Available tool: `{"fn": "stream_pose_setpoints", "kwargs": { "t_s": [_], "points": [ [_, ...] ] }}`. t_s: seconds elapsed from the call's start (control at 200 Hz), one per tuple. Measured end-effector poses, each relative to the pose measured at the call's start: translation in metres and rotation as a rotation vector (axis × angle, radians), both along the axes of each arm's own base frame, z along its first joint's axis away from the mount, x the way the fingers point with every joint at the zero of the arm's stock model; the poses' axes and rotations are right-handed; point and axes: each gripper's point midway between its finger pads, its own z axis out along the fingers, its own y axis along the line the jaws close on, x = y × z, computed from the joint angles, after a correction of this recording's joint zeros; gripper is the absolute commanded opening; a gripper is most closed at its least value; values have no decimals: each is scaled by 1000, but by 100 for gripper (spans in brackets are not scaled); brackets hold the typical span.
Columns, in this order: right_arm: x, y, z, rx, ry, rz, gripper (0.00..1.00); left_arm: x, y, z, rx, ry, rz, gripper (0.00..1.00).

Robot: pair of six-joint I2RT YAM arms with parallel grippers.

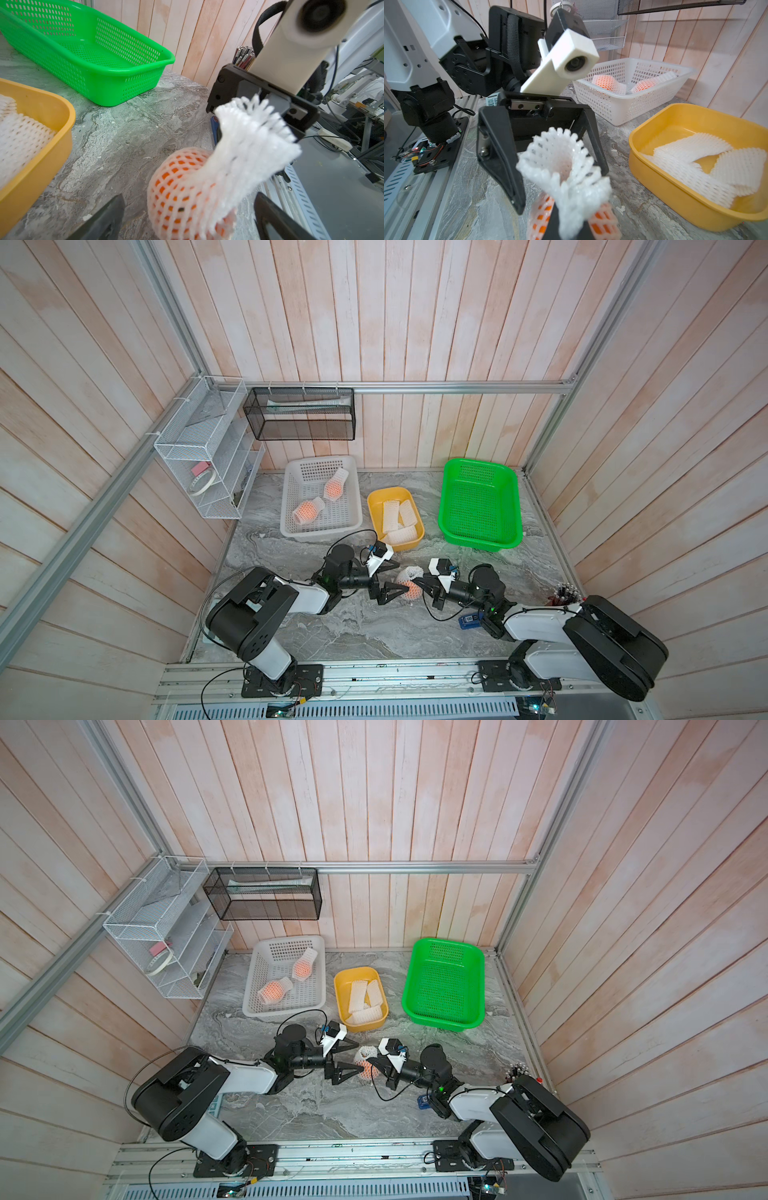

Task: Remove foam nets from oranges
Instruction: Remove the foam net from the orange.

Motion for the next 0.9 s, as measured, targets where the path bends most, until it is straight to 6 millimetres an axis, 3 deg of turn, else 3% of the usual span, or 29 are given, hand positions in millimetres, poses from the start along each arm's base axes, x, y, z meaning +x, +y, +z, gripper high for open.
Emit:
{"fn": "stream_pose_setpoints", "kwargs": {
  "t_s": [0.12, 0.305, 0.525, 0.57, 0.635, 0.7, 0.9],
  "points": [
    [-4, 2, 1, 3, 3, 26, 0, 1, -4, -5, 3, 15, -23, 70],
    [-5, 2, 3, 8, 3, 32, 0, 2, -9, 4, -17, -28, -66, 33],
    [-3, 2, 2, 8, 17, 24, 0, -2, -13, 10, -29, -15, -114, 0],
    [-2, 1, 2, 11, 27, 18, 1, -3, -13, 11, -31, -17, -122, 0],
    [1, 0, 3, 19, 47, 7, 23, -3, -13, 12, -32, -14, -121, 0],
    [6, -3, 5, 31, 71, -12, 37, -2, -13, 12, -32, -10, -115, 0],
    [12, -12, 16, 69, 128, -48, 56, 1, -13, 21, -50, -17, -97, 0]
  ]
}}
